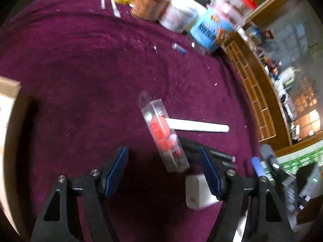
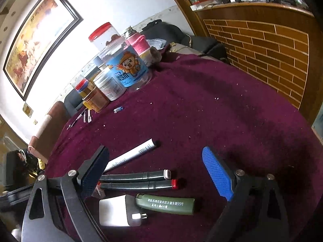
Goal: Organize rigid objects
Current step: 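Move the open left tool to the clear candle package, then close the left tool on the candle package and lift it, then carry the candle package over the box with the left tool while the right tool carries the white marker there, then open both tools to drop the candle package and white marker into the box, then move the left tool to the white charger block while the right tool moves to the green lighter, then close the left tool on the white charger while the right tool closes on the green lighter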
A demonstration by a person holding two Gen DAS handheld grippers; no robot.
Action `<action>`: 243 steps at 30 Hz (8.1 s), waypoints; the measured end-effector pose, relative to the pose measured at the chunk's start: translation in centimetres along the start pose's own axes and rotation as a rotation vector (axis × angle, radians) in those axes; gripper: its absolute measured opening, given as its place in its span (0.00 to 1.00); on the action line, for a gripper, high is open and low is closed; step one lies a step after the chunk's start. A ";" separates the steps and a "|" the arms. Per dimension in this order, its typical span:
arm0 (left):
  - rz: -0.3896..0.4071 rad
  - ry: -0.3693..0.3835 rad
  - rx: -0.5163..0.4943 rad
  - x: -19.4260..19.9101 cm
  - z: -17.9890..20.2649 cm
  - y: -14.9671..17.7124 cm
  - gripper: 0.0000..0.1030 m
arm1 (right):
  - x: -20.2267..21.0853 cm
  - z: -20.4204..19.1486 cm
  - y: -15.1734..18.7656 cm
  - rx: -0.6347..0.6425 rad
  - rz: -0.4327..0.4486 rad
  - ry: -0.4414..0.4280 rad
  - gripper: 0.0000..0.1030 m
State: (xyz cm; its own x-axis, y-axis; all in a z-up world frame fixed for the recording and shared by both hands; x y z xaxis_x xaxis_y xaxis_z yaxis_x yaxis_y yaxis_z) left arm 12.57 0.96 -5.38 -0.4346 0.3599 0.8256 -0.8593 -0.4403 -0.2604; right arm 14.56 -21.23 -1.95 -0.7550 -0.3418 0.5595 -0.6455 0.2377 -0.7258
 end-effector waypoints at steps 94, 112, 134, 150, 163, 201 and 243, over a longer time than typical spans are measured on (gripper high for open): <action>0.284 0.086 0.091 19.4 -22.8 8.6 0.23 | -5.4 -14.2 3.6 0.166 -0.394 -0.055 0.12; 0.277 -0.075 0.238 18.5 -28.5 6.9 0.27 | 0.0 -31.7 15.0 0.388 -0.562 -0.419 0.12; 0.380 0.036 0.273 24.6 -29.4 7.7 0.64 | -5.3 -38.4 23.6 0.613 -0.652 -0.329 0.13; 0.378 0.016 0.144 24.3 -24.5 9.1 0.64 | 9.3 -19.4 3.1 0.555 0.222 0.076 0.87; 0.304 0.035 -0.075 22.4 -15.2 12.7 0.64 | 0.7 -8.8 2.2 0.255 -0.220 -0.010 0.87; 0.074 0.043 -0.214 15.5 -6.1 17.0 0.64 | 1.8 -5.8 9.1 0.183 -0.460 -0.329 0.82; 0.176 -0.280 -0.485 1.8 -0.7 11.1 0.84 | -0.7 -4.8 8.4 0.204 -0.249 -0.138 0.21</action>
State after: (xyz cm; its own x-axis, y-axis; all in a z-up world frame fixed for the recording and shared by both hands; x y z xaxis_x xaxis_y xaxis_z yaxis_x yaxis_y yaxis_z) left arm 2.11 -2.67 -7.18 -0.5507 0.0550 0.8329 -0.8346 -0.0231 -0.5503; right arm 9.12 -14.64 -6.55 -0.5458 -0.4892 0.6803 -0.7612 -0.0499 -0.6466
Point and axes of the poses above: each gripper's, at about its wrist camera, not at the fingertips, and x roughly against the way its jaws point, z to its right, y to its underside, the point moved 10 cm from there along -x, roughly the way its jaws point, and after that the axes turned 9 degrees about x, right-handed, at the moved point
